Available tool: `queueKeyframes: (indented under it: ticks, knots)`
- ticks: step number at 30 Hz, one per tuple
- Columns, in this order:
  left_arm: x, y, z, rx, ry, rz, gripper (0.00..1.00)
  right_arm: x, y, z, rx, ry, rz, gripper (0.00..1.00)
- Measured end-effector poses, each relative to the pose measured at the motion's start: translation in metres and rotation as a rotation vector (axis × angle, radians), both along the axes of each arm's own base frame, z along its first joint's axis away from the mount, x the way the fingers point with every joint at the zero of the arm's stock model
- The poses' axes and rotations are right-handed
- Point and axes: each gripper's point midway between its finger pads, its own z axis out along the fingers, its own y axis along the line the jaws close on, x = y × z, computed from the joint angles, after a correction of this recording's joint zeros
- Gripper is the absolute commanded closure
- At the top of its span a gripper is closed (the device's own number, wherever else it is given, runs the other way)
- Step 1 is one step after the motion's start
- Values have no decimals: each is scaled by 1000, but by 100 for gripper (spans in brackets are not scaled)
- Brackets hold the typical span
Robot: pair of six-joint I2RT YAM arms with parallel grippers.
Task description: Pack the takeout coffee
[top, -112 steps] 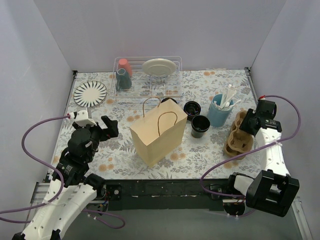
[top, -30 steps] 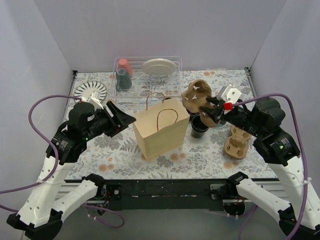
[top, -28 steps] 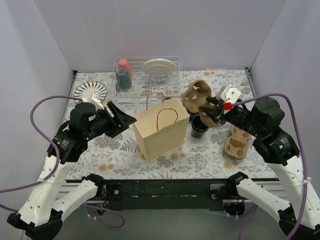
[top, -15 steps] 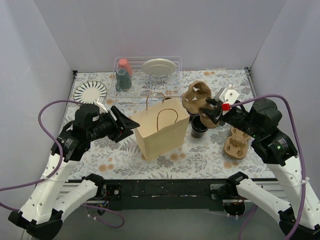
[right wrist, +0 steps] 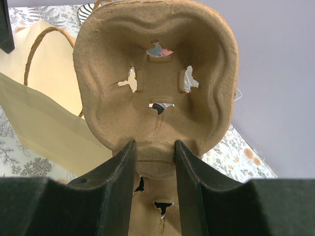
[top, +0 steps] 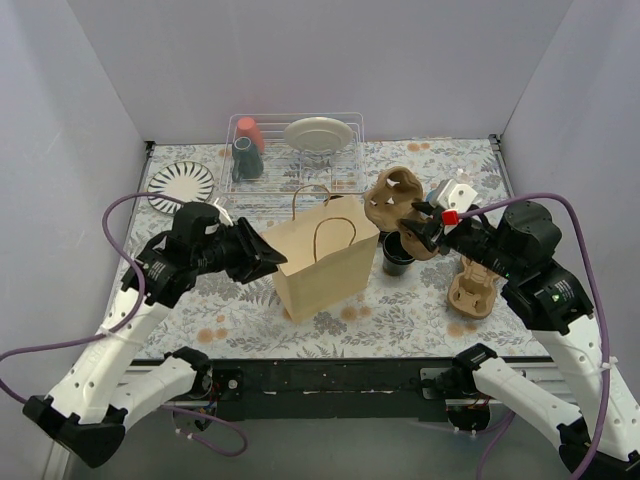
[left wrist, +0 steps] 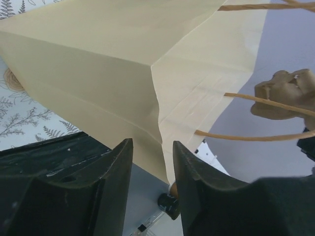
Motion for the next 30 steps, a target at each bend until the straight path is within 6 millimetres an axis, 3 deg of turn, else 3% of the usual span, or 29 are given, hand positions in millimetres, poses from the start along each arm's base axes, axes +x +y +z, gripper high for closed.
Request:
queueKeyframes:
  ticks: [5, 8, 12, 22, 30]
  knots:
    - [4, -10, -16, 75, 31, -63, 91, 0, 0, -1, -3, 5, 0, 68]
    - [6, -9, -13, 126, 2, -90, 99, -1, 0, -5, -11, 17, 1, 68]
    - [10, -7, -7, 188, -65, -160, 100, -3, 1, -4, -10, 17, 13, 68]
    - [15, -19, -14, 286, -171, -430, 100, -8, 20, 10, -12, 11, 134, 69]
    - [15, -14, -14, 343, -234, -502, 97, -3, 40, -2, -44, 54, 227, 70]
